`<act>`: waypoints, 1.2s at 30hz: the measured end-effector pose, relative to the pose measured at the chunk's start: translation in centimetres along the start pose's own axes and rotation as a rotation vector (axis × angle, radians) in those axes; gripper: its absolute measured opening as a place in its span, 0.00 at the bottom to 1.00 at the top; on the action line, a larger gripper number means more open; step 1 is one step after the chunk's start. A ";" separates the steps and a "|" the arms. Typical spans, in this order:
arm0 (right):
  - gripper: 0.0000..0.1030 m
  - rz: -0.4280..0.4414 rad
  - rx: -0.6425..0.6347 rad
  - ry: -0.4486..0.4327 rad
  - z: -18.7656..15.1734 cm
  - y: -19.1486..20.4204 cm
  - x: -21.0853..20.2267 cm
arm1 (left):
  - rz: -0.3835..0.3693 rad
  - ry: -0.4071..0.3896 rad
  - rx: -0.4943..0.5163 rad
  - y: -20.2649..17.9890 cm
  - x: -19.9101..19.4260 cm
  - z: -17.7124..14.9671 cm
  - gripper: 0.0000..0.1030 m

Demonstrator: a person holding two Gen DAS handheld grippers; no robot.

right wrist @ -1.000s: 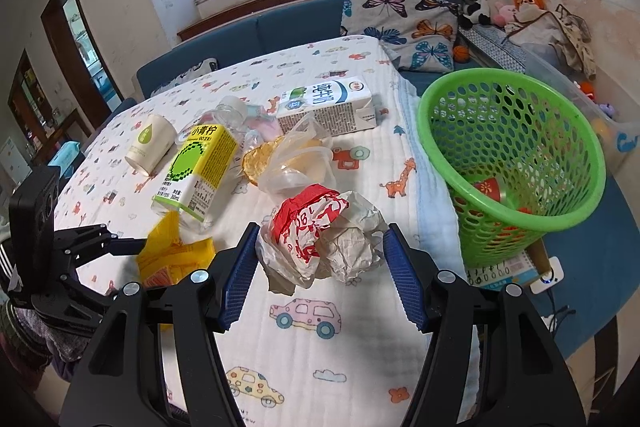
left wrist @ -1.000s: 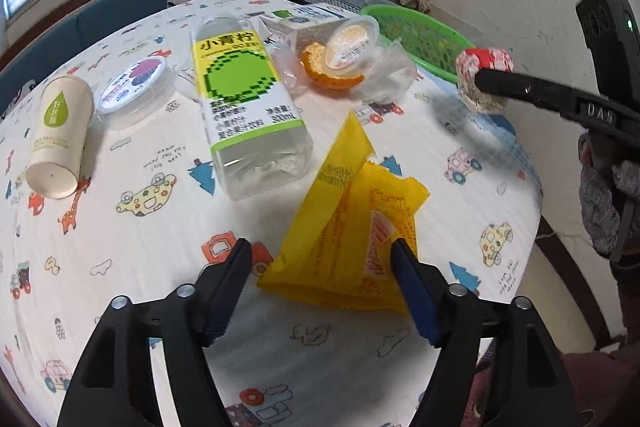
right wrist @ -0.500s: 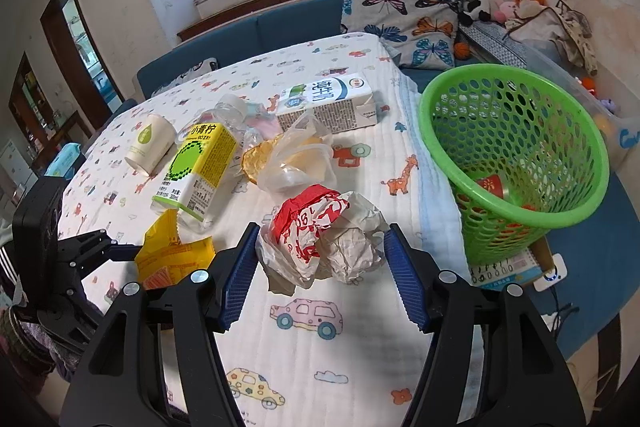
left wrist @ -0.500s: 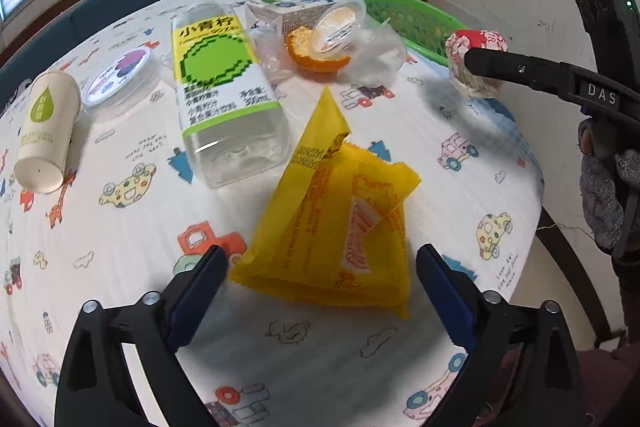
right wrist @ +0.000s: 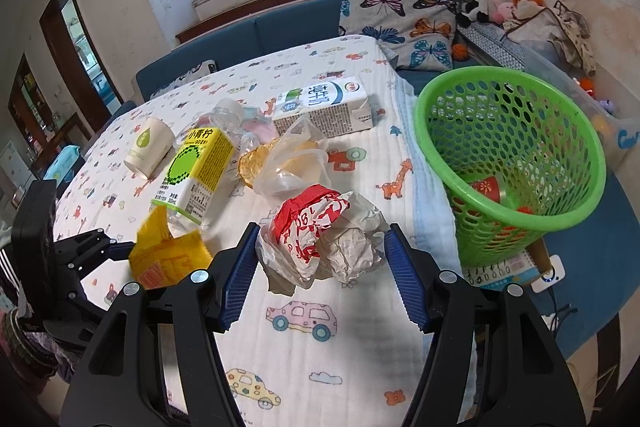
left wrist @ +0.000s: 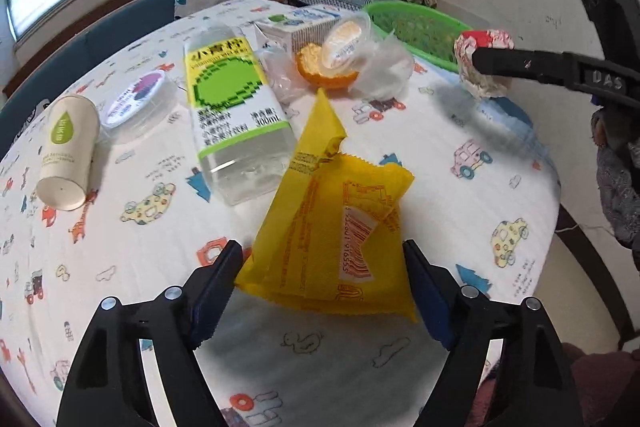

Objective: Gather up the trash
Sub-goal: 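Release the crumpled paper into the green basket with the right tool while the left drops the yellow wrapper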

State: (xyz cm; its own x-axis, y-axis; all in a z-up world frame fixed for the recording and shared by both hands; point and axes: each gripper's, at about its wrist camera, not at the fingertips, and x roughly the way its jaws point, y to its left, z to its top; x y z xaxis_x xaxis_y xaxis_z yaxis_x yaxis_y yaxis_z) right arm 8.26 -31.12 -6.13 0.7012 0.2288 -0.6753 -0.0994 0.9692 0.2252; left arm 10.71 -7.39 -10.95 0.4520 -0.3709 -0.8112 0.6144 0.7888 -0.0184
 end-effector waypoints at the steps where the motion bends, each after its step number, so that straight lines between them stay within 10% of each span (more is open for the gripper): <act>1: 0.62 0.000 -0.001 -0.001 0.1 0.0 -0.1 | -0.005 -0.008 -0.001 0.1 -0.4 0.1 0.75; 18: 0.62 -0.095 0.056 -0.032 3.5 -6.2 -0.9 | -0.088 -0.179 -0.013 -0.7 -5.7 6.9 0.75; 36: 0.66 -0.248 0.148 0.007 6.7 -17.1 1.4 | -0.080 -0.230 0.089 -5.0 -2.5 18.8 0.75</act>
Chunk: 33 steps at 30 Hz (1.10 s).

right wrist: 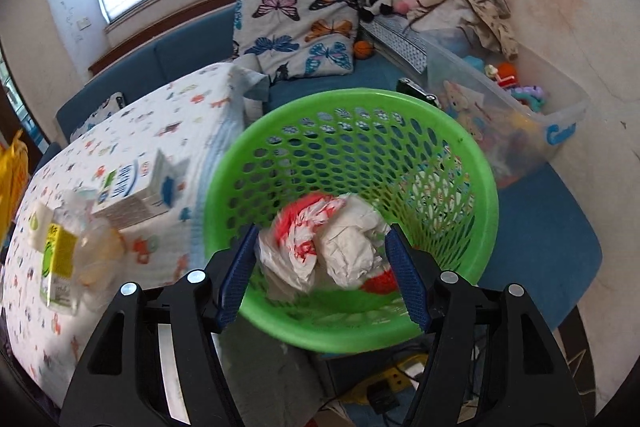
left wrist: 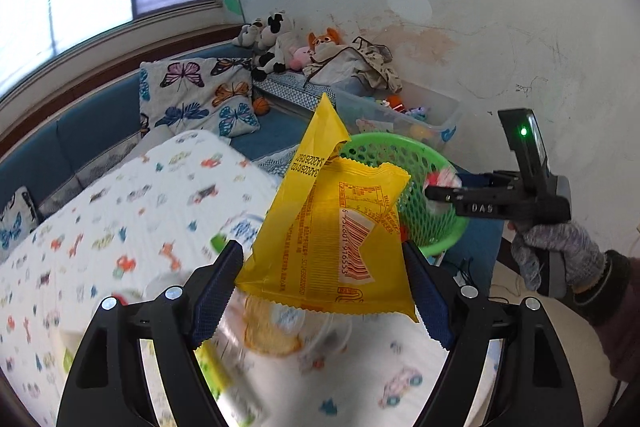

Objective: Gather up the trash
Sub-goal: 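Release the crumpled paper into the green basket with the right tool while the left drops the yellow wrapper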

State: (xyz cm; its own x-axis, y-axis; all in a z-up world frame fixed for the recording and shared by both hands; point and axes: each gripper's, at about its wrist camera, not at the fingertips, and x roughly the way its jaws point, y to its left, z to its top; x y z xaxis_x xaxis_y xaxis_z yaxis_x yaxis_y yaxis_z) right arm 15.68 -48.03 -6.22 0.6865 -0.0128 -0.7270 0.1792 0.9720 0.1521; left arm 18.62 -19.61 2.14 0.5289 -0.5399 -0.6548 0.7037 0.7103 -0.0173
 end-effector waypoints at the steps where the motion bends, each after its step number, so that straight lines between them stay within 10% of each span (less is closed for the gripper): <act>1: 0.69 0.000 0.006 0.002 0.0 -0.3 0.2 | -0.002 0.002 0.003 -0.2 0.5 0.5 0.75; 33: 0.72 0.006 0.039 -0.031 -1.7 -3.2 -2.2 | -0.073 0.168 0.081 -7.1 14.8 6.0 0.84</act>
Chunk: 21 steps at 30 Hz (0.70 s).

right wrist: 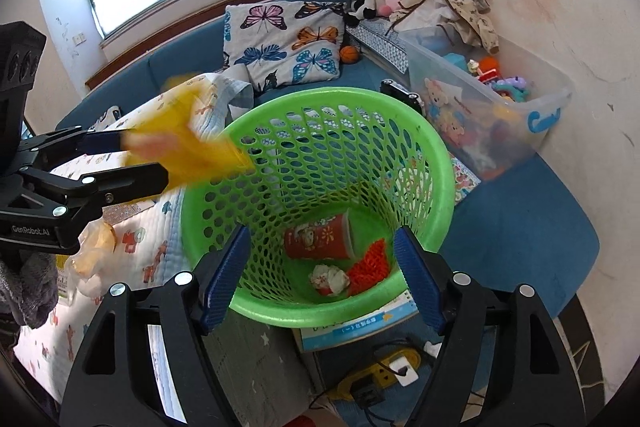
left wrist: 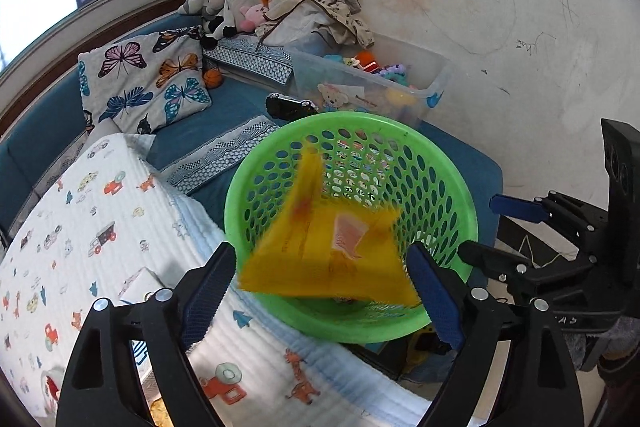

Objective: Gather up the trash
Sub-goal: 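Release the crumpled paper into the green basket with the right tool while the left drops the yellow wrapper, then move both tools back over the table toward the bread bag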

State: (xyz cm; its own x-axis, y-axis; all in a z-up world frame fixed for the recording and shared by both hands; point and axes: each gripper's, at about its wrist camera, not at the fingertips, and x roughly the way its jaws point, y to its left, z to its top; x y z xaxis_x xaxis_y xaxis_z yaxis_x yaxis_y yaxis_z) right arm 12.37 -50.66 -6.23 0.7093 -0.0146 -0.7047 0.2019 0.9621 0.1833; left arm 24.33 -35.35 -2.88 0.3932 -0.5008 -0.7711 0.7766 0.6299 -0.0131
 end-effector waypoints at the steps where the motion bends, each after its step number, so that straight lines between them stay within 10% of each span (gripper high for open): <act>1: 0.72 0.002 0.001 0.000 0.0 0.0 0.0 | 0.001 -0.003 0.001 -0.1 0.0 0.0 0.85; 21: 0.72 0.081 -0.055 -0.026 -0.9 5.0 -2.1 | 0.078 -0.107 -0.071 3.0 -8.2 -4.6 0.85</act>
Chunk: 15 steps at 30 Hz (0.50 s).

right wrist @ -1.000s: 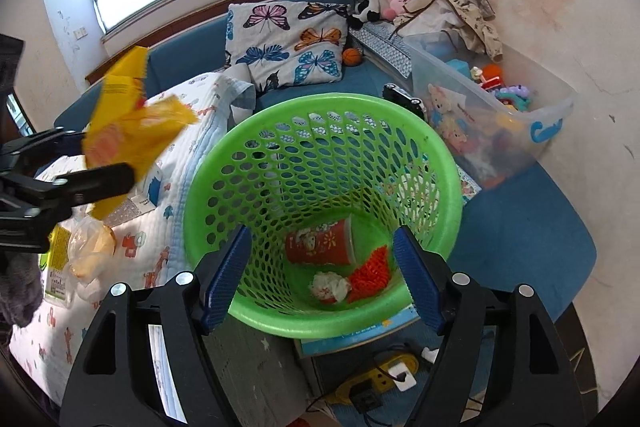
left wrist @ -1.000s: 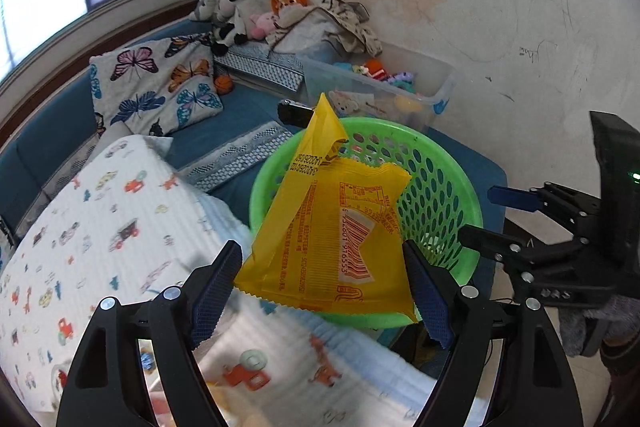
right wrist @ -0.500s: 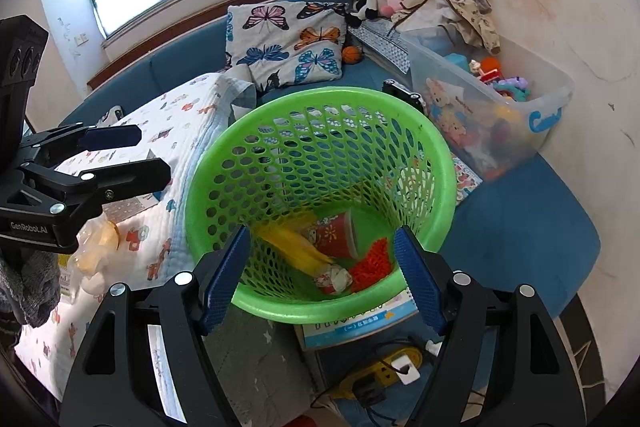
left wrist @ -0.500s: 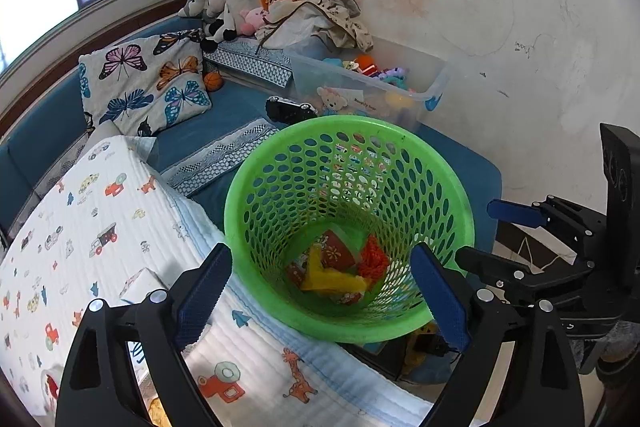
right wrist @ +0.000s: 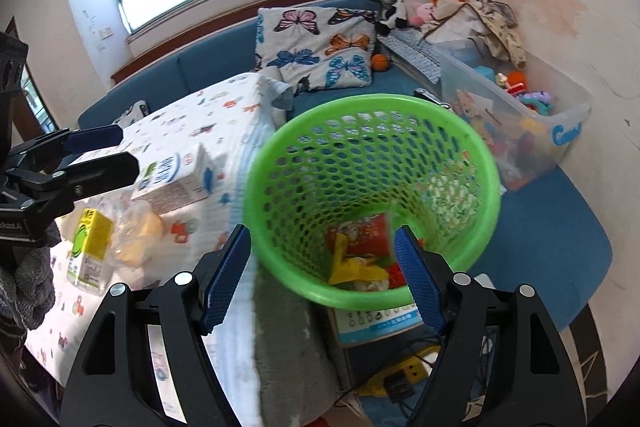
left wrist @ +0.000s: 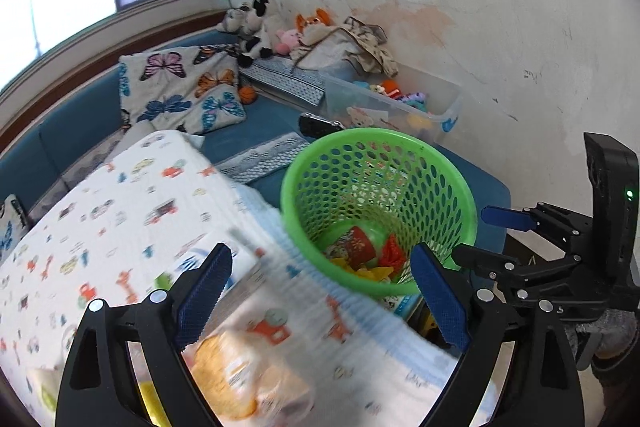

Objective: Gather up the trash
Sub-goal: 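Move both tools back over the table toward the bread bag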

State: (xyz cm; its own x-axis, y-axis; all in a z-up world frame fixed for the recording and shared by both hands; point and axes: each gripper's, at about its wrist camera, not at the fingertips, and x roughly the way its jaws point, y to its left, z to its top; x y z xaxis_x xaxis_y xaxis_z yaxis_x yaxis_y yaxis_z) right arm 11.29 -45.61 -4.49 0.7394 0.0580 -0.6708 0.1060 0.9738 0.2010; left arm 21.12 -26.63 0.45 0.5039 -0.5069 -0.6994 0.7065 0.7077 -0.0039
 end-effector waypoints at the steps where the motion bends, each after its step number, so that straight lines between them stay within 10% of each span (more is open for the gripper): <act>1: 0.72 0.008 -0.006 -0.001 0.0 0.5 0.0 | 0.014 -0.005 -0.006 0.4 -0.6 -0.4 0.85; 15: 0.72 0.087 -0.096 0.021 -0.7 7.6 0.7 | 0.145 -0.046 -0.129 7.0 -7.2 -5.9 0.85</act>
State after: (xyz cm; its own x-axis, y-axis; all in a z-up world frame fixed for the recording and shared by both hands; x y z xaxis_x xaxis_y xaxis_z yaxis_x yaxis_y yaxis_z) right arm 12.18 -37.98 -3.95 0.7289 0.1463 -0.6688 -0.0225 0.9815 0.1903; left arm 19.48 -15.12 1.23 0.6201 -0.4144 -0.6661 0.5565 0.8309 0.0011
